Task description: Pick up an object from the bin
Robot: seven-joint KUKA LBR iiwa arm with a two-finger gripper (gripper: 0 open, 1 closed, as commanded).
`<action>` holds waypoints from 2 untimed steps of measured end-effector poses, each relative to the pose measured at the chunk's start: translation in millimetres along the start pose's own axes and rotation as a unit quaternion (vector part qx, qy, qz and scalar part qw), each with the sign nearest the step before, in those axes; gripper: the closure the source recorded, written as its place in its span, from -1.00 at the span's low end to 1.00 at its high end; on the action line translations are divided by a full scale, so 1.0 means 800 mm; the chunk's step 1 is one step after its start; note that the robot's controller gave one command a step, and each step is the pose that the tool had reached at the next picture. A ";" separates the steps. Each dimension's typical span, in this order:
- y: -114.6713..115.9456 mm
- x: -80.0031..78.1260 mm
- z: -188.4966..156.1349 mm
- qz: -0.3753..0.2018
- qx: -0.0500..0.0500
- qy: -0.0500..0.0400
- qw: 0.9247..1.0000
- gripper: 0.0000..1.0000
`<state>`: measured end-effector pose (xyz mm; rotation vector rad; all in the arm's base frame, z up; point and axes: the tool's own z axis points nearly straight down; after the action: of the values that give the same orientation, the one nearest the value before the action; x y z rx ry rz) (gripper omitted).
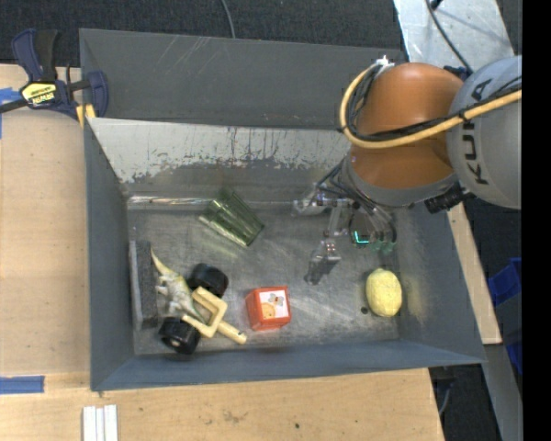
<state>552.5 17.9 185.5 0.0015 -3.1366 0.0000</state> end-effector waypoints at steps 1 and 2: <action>0.000 -0.002 -0.005 0.000 0.000 -0.004 1.000 -1.00; 0.061 0.008 0.053 -0.016 0.001 -0.007 1.000 -1.00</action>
Offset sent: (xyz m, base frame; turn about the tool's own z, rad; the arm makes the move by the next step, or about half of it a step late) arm -0.0153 0.0813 -0.0725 -0.0575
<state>545.8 66.9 143.0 0.0513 -3.1507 0.0018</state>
